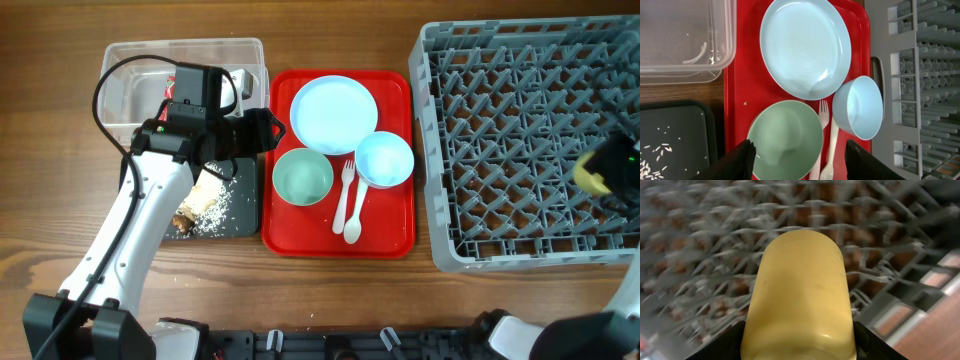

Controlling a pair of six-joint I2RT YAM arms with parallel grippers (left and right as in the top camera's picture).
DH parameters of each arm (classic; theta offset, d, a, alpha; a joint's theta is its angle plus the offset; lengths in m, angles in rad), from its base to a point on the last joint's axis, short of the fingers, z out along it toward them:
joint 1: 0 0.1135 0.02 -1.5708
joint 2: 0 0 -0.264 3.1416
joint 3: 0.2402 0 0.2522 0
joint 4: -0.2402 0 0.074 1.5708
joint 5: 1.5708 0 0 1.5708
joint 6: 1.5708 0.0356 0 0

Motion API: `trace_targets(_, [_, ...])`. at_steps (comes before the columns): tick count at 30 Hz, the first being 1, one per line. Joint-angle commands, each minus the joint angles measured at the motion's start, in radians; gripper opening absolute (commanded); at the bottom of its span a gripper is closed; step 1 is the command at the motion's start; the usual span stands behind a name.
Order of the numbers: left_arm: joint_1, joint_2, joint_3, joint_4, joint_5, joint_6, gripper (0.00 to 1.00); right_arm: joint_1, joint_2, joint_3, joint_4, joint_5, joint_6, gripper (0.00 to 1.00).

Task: Sort waste into correct bins and load items into the dishwasher rack
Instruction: 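Place the yellow cup upside down in the dish rack with the right gripper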

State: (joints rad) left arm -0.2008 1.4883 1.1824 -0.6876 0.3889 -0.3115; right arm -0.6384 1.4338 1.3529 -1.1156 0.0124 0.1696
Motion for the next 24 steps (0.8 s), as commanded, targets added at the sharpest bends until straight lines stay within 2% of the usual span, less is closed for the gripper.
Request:
trace_targets(1, [0.005, -0.014, 0.003, 0.001, -0.013, 0.02, 0.59, -0.079, 0.042, 0.018, 0.03, 0.032, 0.071, 0.04])
trace_targets(5, [0.005, -0.014, 0.003, 0.0, -0.013, 0.02, 0.59, -0.12, 0.056, 0.018, 0.095, 0.009, 0.122, 0.04])
trace_targets(12, [0.005, -0.014, 0.003, -0.006, -0.013, 0.02, 0.6, -0.12, 0.181, 0.012, 0.09, 0.017, 0.122, 0.07])
trace_targets(14, [0.005, -0.014, 0.003, -0.006, -0.013, 0.02, 0.63, -0.12, 0.214, 0.012, 0.084, 0.011, 0.122, 0.35])
trace_targets(15, [0.005, -0.014, 0.003, -0.006, -0.013, 0.02, 0.65, -0.12, 0.222, 0.012, 0.082, 0.001, 0.121, 0.58])
trace_targets(17, [0.005, -0.014, 0.003, -0.006, -0.013, 0.02, 0.7, -0.119, 0.222, 0.013, 0.09, -0.051, 0.118, 0.75])
trace_targets(20, [0.005, -0.014, 0.003, -0.006, -0.013, 0.02, 0.8, -0.12, 0.208, 0.026, 0.082, -0.108, 0.118, 0.83])
trace_targets(22, [0.005, -0.014, 0.003, -0.006, -0.013, 0.02, 0.8, -0.119, 0.182, 0.041, 0.068, -0.127, 0.119, 0.89])
trace_targets(24, [0.005, -0.014, 0.003, -0.008, -0.013, 0.02, 0.8, -0.115, 0.14, 0.057, 0.06, -0.217, 0.105, 0.88])
